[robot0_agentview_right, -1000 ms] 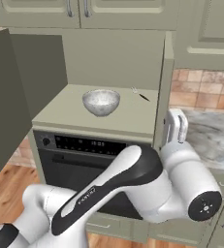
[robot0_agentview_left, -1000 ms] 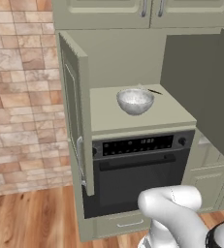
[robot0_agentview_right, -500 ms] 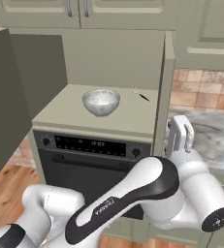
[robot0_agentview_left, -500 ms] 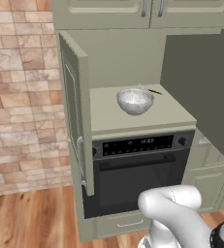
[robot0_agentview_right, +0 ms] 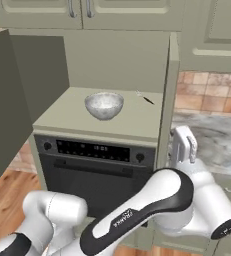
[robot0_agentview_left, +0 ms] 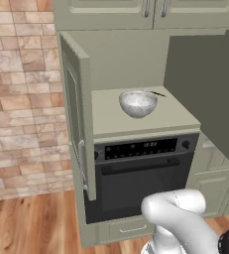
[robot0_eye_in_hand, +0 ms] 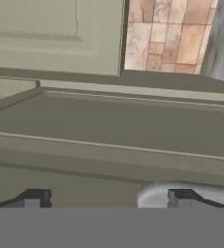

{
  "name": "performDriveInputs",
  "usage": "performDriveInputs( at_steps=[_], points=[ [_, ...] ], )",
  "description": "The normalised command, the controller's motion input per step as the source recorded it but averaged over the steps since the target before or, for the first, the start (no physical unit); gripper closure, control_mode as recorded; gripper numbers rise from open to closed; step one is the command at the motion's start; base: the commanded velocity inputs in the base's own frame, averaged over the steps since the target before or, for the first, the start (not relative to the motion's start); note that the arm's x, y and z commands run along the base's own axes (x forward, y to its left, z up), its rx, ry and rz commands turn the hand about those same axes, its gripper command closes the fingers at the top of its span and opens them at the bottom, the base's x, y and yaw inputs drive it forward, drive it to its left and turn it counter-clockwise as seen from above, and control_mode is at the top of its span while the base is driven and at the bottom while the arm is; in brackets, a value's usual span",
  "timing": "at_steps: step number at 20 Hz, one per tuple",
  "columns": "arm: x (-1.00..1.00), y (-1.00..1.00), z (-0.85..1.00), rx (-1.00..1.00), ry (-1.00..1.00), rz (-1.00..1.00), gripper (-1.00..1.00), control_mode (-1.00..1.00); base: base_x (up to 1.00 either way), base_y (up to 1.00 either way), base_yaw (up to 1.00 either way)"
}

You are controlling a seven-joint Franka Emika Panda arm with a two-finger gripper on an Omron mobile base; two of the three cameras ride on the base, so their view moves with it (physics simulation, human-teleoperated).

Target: Pick the mug and place it in the sink. Pick the bowl and place it in the open cabinet and then close the cabinet.

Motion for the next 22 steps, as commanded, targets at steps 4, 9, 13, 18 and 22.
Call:
performDriveInputs(
  at_steps=[4, 9, 13, 18, 22],
  points=[
    [-0.25, 0.54, 0.00, -0.03, -0.09, 0.19, -1.00, -1.00, 0.00, 0.00, 0.00],
    [-0.07, 0.82, -0.01, -0.04, -0.03, 0.18, -1.00, -1.00, 0.00, 0.00, 0.00],
    [0.67, 0.88, -0.12, -0.04, 0.00, 0.11, -1.00, -1.00, 0.00, 0.00, 0.00],
    [0.90, 0.94, -0.09, -0.06, 0.00, 0.05, -1.00, -1.00, 0.00, 0.00, 0.00],
    [0.37, 0.68, 0.00, -0.04, 0.00, 0.00, -1.00, -1.00, 0.00, 0.00, 0.00]
  ],
)
